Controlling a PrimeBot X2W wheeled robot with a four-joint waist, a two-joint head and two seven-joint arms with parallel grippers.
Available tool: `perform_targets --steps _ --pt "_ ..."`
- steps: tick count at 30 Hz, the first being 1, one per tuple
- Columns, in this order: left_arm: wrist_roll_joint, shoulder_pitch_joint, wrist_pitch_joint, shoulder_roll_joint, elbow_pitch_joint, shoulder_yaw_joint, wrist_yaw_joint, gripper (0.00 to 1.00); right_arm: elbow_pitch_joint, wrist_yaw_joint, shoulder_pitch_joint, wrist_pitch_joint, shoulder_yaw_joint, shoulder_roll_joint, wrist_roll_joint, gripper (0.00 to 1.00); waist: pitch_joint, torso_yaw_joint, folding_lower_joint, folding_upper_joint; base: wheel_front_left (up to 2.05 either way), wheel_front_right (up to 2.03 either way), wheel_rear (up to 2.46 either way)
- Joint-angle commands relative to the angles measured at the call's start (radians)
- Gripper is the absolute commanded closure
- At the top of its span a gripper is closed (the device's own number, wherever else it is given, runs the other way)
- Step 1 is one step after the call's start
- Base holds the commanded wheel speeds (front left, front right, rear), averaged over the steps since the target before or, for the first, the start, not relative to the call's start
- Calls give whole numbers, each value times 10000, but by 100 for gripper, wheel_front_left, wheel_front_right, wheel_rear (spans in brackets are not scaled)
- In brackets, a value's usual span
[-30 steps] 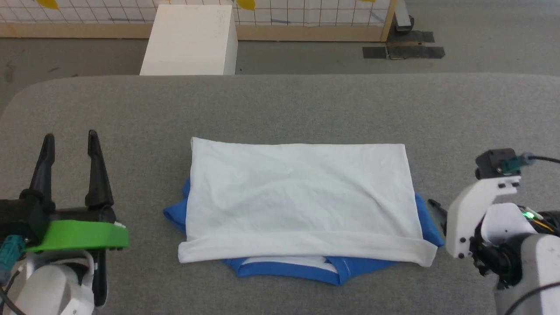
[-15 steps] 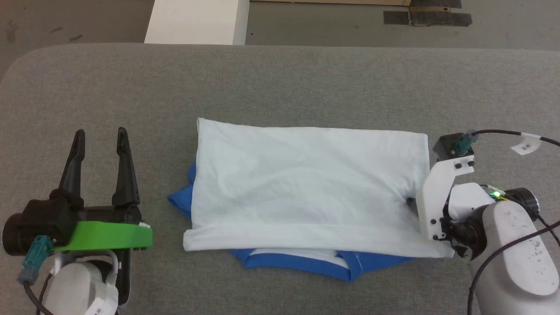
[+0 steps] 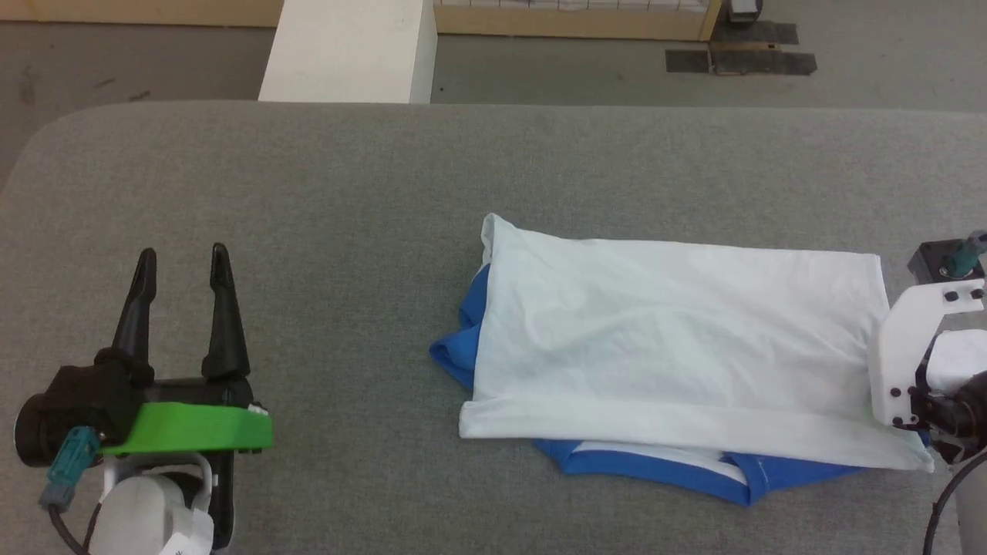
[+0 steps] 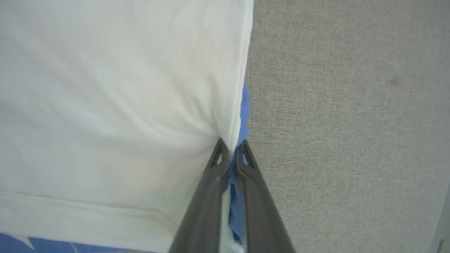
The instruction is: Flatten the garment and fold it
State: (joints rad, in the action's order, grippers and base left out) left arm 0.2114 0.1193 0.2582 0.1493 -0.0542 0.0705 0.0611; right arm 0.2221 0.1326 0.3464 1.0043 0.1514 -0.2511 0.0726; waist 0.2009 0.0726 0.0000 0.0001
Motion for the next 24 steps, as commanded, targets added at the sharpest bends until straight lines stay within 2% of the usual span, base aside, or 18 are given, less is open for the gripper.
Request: perform_targets --steps 1,7,12,17,24 --pt "-70 -162 35 -105 -19 121 59 0 -360 -19 -97 66 -174 -116 197 100 -248 30 0 -1 0 0 0" --pt "-289 -461 35 -294 -94 286 256 0 -2532 -19 -277 1142 -1557 -587 1493 100 -743 108 0 -1 0 0 0" --pt "-381 -533 35 -440 -182 337 369 0 -3689 -19 9 1396 -2598 -440 2151 100 -796 299 0 -1 0 0 0" --pt "-389 -450 35 -564 -167 239 480 0 -3211 -19 551 983 -3570 125 2231 100 -589 730 0 -1 0 0 0" --pt "-386 -197 36 -672 -42 -15 606 0 -1409 -19 1614 54 -4695 863 2120 100 -95 1676 0 -1 0 0 0"
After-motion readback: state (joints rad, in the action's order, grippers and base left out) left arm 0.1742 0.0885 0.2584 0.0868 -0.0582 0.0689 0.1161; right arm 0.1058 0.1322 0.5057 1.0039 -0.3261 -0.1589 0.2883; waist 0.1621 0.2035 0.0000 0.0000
